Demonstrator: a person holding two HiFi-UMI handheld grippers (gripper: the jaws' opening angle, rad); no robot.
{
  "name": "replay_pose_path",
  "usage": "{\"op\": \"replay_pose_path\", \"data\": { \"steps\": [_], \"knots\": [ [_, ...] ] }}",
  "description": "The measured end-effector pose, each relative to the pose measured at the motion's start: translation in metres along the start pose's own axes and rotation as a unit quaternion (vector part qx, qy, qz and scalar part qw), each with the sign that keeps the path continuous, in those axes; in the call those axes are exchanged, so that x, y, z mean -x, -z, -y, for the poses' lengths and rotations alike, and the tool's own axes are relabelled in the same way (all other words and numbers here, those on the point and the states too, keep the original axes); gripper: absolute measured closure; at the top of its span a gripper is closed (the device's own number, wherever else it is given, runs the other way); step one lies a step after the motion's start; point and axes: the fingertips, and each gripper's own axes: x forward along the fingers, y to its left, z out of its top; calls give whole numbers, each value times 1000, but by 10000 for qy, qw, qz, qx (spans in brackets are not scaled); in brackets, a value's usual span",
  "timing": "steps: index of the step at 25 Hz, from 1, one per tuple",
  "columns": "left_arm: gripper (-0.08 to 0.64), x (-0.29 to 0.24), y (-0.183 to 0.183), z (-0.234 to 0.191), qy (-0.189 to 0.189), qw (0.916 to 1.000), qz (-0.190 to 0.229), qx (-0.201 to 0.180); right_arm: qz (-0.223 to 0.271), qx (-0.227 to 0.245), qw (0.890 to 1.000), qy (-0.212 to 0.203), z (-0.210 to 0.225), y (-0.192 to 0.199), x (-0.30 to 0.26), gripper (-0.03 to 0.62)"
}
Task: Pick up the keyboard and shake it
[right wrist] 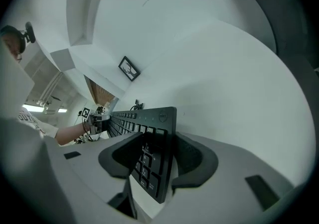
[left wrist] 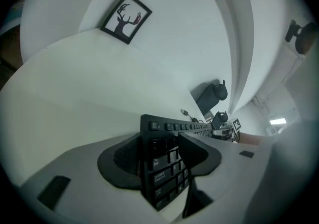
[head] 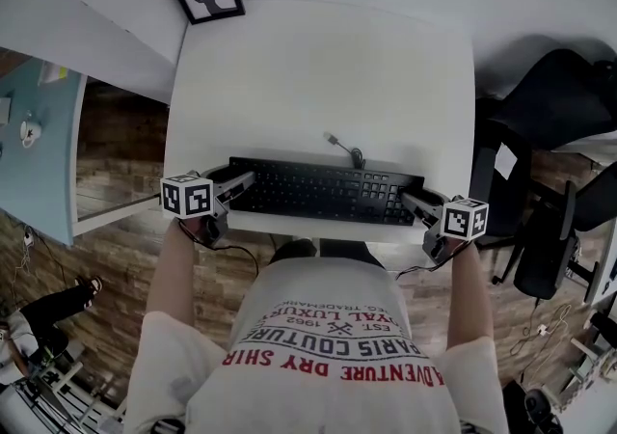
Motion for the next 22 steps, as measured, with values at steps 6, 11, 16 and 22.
{"op": "replay_pose_path", "data": {
  "steps": [6,11,16,22],
  "knots": [
    [319,4,-2,2,-21,9997,238,-113,114,205,9997,116,-4,-1,2,383],
    [319,11,-4,12,-102,9988,291,-385,-9,573,9980,271,-10,-4,9,383],
    [319,23,-23,38,-38,9954,519,-807,204,1036,9938,352,-24,-27,28,384],
    [319,46,-76,72,44,9851,1110,-1315,778,1602,9832,401,-54,-83,56,385]
  ]
}}
